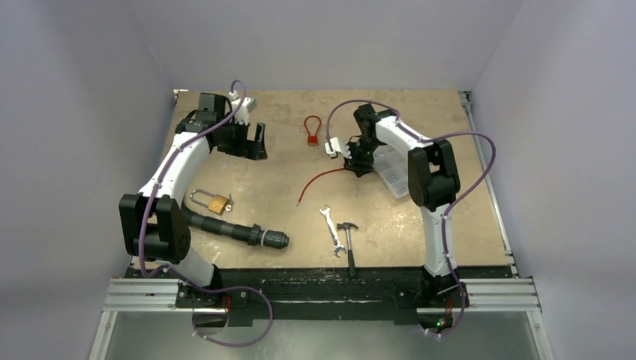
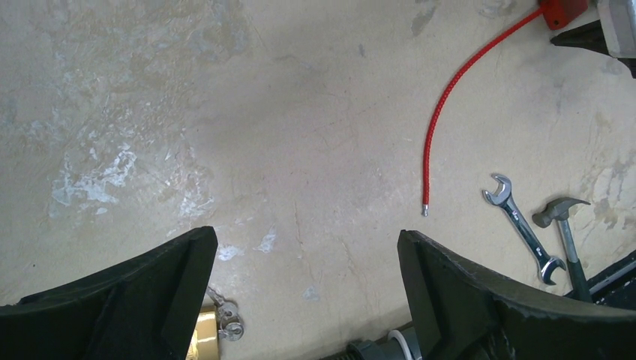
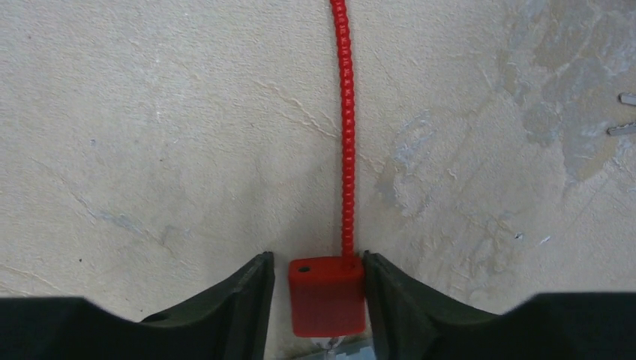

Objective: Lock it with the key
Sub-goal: Pick up the lock from the center of the board.

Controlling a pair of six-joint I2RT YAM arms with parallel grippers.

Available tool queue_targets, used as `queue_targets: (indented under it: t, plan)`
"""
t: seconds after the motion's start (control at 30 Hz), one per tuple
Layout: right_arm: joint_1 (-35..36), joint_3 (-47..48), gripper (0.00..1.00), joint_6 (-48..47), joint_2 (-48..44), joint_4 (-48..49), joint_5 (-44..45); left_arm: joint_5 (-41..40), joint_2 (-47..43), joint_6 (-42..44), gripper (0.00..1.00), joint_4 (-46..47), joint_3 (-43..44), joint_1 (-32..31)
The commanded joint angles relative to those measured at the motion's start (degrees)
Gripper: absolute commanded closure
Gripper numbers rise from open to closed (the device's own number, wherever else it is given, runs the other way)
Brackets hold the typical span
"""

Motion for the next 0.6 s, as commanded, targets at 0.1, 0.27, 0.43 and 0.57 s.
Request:
queue_targets:
  t: [0.1,0.27,0.43,0.57]
  plan:
    - [0.34,-0.67,0.68,-0.96,-3.04,5.45,1.91,4.43,-3.85,2.39,0.0,6.19,0.82,0.24]
    - [0.38,6.81,0.81,4.63,-4.12,-1.04,-4.2,9.18,-7.36,3.94,0.0,11.9,-2.58,0.24]
    - [0.38,13.59,0.85,13.42,-5.7,-7.18,-11.98,17.84,-9.37,3.24,0.0,18.74,-5.07,0.29]
    - [0.32,15.03,0.86,21.83,-7.69,-10.68,-19.95,23.21,-11.4,0.76,0.0,27.39,-7.8,0.24]
